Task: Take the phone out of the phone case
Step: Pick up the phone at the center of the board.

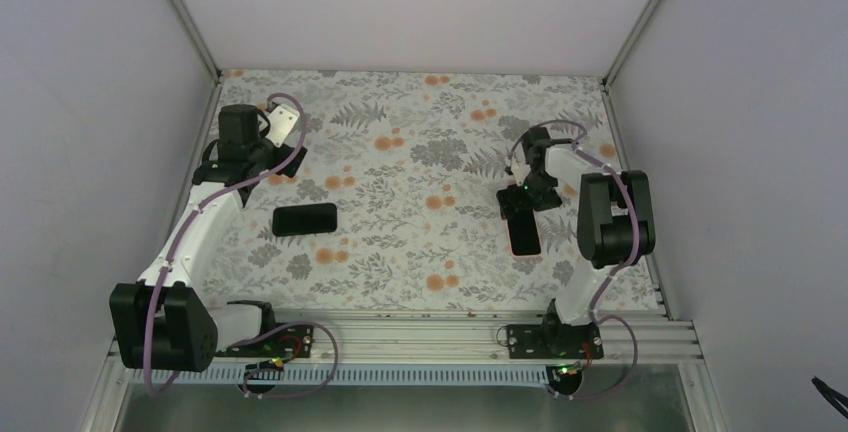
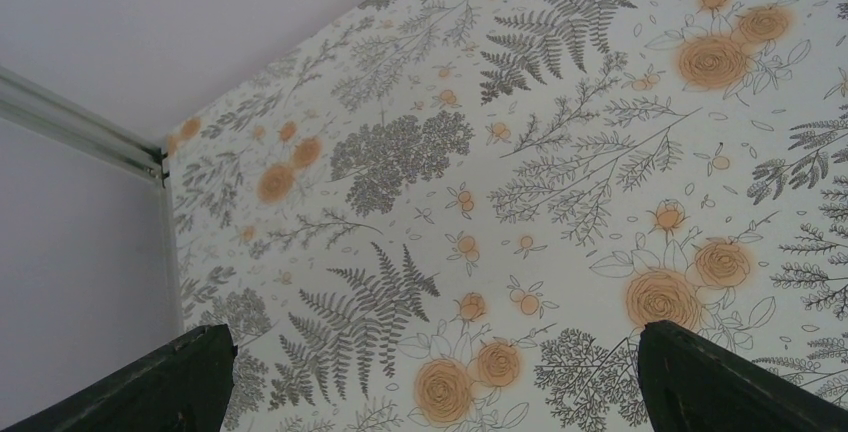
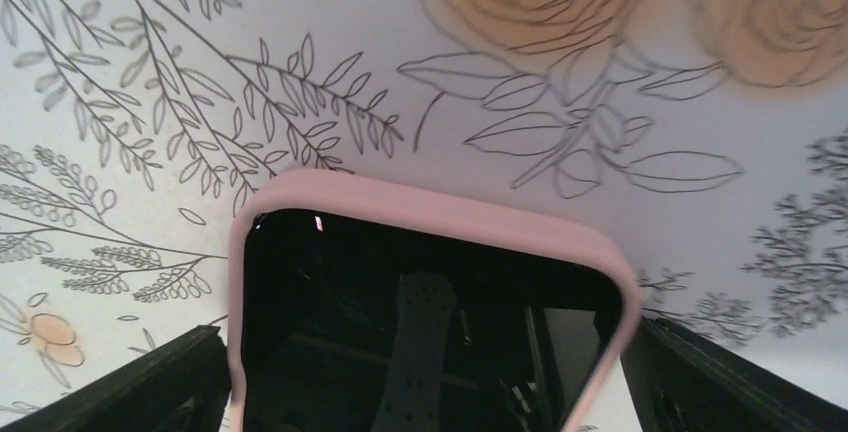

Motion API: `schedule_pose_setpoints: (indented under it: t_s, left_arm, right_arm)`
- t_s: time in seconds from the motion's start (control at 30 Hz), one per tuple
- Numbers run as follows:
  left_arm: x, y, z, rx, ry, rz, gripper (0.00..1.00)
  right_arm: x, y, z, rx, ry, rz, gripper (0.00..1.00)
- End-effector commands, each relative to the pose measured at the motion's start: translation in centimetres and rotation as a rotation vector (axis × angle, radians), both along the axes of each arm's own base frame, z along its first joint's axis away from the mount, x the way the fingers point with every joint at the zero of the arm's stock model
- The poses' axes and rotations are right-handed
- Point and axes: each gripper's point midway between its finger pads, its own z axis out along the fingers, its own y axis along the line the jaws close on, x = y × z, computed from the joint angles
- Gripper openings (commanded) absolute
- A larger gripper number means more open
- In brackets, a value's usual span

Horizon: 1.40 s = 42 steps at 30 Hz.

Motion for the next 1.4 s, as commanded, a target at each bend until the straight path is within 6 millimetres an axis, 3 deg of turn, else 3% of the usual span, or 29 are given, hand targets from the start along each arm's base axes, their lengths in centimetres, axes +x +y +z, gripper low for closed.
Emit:
schedule_pose_setpoints:
  t_s: [0.0,0.2,0.33,0.47,0.6,0.83,1.0,1.27,1.37]
  left_arm:
    - [-0.3,-0.4,-0.6,0.005,0.016,-0.023,1.00]
    - [0.0,-0.6,-0.5,-0.008,0.018,-0.024,1.00]
    - [0.1,-0.6,-0.5,-0.009,0.016,-0.026,1.00]
    - [0.1,-0.5,-0.6,-0.008,0.019,-0.024,1.00]
    - [-0.1,-0.4,-0.7,0.004,0.018,-0.020,1.00]
    - [-0.3,-0.1,-0.8,0.016,0.013,-0.009,1.00]
    - [-0.2,-0.2,-0.4,0.004,-0.003,-0.008,1.00]
    - [0.1,-1.4,-0.2,-0.055,0.000,-0.051,1.00]
    - [0.4,-1.6,-0.4,-0.062,0.012,-0.063,1.00]
  right_arm:
    - [-0.9,0.4,-1.5,-0.035,0.039,0.017,1.00]
    - [-0.9,1.7,-2.3,-0.062,0.054,0.077,1.00]
    - [0.2,2.2,-2.6,-0.142,-0.007,0.171,1.00]
    - [0.6,2.8,-3.3,-0.162,0.010,0.228,0.92]
    - [1.1,3.8,-3.9,-0.164,0.027,0.295,0.76]
    - [2.1,5.7,-4.3,-0.202,0.006,0.431,0.75]
    - [3.0,9.0,-3.6,-0.199,-0.047,0.569,0.74]
    - [5.8,17.5,-1.5,-0.113,-0.140,0.705,0.74]
    - [6.5,19.4,-1.6,-0.081,-0.139,0.721,0.78]
